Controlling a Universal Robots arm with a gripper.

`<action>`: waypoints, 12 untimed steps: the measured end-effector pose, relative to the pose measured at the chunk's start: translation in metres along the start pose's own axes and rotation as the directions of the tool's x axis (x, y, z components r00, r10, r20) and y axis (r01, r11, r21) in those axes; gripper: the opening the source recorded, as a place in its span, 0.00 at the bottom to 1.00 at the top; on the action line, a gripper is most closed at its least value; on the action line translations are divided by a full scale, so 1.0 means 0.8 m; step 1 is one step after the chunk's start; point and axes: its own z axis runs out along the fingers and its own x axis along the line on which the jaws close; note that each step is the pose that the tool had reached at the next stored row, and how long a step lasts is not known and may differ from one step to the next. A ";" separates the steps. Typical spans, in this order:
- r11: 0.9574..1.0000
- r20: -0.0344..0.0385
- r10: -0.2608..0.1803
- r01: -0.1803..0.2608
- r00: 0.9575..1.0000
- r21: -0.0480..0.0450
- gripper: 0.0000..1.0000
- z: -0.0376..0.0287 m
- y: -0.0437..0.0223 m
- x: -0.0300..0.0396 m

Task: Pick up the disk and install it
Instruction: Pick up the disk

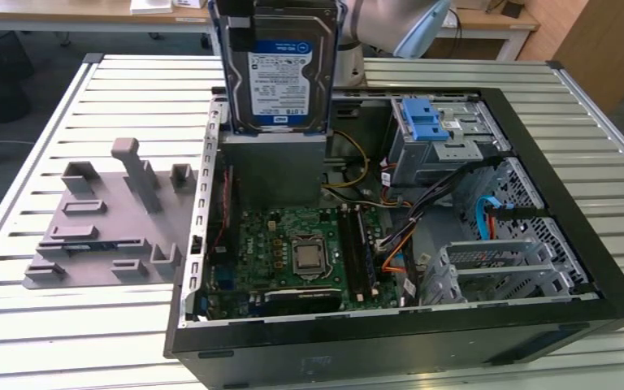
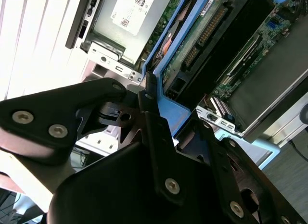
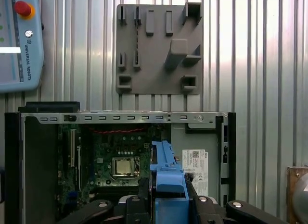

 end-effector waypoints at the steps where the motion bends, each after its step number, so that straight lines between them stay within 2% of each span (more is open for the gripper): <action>1: 1.000 0.000 0.000 0.000 1.000 0.000 0.36 0.0001 -0.0009 0.0003; 12: 1.000 0.000 0.000 0.000 1.000 0.000 0.36 0.0012 -0.0082 0.0019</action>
